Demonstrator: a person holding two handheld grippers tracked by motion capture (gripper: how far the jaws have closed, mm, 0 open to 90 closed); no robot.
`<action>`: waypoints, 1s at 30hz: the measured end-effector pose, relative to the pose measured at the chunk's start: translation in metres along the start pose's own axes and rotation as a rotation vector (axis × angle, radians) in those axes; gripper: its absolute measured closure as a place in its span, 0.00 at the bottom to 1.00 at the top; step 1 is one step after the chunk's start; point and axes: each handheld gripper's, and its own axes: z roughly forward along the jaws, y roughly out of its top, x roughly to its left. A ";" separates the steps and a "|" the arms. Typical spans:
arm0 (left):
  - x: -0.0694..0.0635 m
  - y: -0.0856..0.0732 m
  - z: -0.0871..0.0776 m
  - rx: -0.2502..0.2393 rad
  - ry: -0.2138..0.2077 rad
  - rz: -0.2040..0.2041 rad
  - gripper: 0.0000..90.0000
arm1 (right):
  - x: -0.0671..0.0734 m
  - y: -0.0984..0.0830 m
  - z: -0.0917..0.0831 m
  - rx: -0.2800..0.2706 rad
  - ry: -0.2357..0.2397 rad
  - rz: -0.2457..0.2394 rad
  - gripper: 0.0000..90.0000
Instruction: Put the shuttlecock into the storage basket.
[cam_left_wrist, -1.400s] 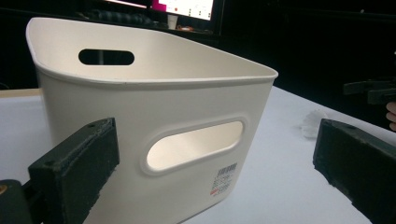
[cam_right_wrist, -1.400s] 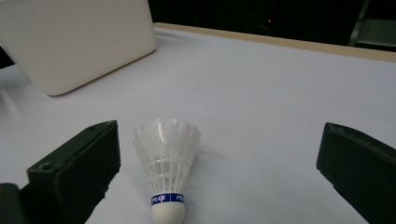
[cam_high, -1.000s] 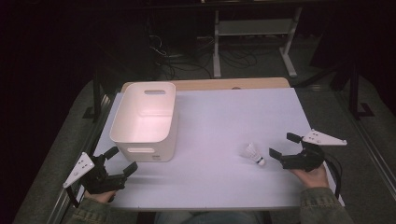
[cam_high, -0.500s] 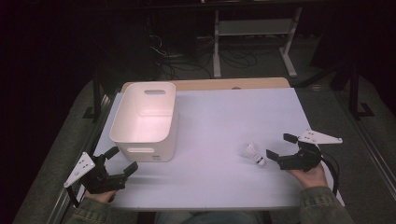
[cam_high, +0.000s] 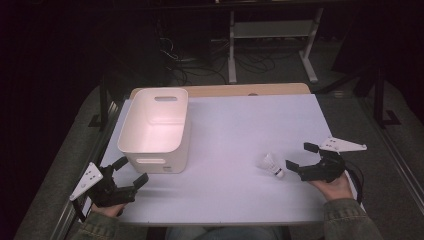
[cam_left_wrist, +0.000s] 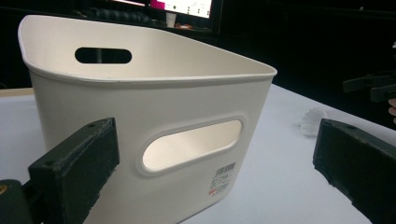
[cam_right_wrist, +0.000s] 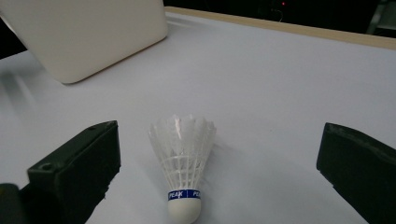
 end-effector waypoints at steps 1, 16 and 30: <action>0.000 0.000 0.000 0.001 0.000 0.000 0.00 | 0.001 0.000 0.001 0.010 0.001 0.006 0.00; 0.000 0.000 -0.001 0.001 0.000 0.003 0.00 | 0.002 0.010 0.013 0.091 0.032 -0.028 0.00; 0.000 0.000 -0.001 -0.001 0.002 0.002 0.00 | 0.001 0.016 0.017 0.164 0.050 -0.038 0.00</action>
